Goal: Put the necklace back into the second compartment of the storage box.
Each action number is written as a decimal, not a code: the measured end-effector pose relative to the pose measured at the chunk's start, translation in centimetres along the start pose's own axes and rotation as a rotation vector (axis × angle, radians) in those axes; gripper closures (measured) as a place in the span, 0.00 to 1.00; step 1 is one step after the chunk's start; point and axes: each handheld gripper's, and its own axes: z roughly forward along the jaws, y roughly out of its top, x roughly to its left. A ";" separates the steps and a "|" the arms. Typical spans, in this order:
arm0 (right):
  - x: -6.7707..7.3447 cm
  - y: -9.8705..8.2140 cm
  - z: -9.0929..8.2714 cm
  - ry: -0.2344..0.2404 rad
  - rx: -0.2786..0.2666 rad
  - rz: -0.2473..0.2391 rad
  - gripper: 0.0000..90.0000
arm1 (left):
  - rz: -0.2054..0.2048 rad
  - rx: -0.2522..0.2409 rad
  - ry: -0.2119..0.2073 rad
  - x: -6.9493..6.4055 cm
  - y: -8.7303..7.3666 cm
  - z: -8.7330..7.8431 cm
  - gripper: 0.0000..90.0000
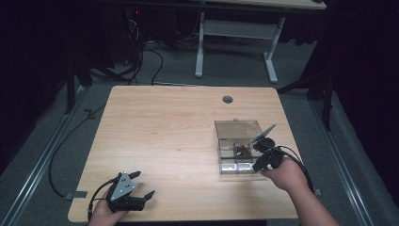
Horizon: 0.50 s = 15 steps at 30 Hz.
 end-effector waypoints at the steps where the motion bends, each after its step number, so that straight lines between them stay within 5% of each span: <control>1: 0.0 -0.1 0.0 0.001 0.001 0.003 0.90 | -0.001 0.000 0.000 0.0 0.0 0.0 0.17; 15: 0.5 -1.1 0.4 0.017 -0.002 0.005 0.86 | -0.002 -0.002 0.000 0.0 0.0 0.0 0.17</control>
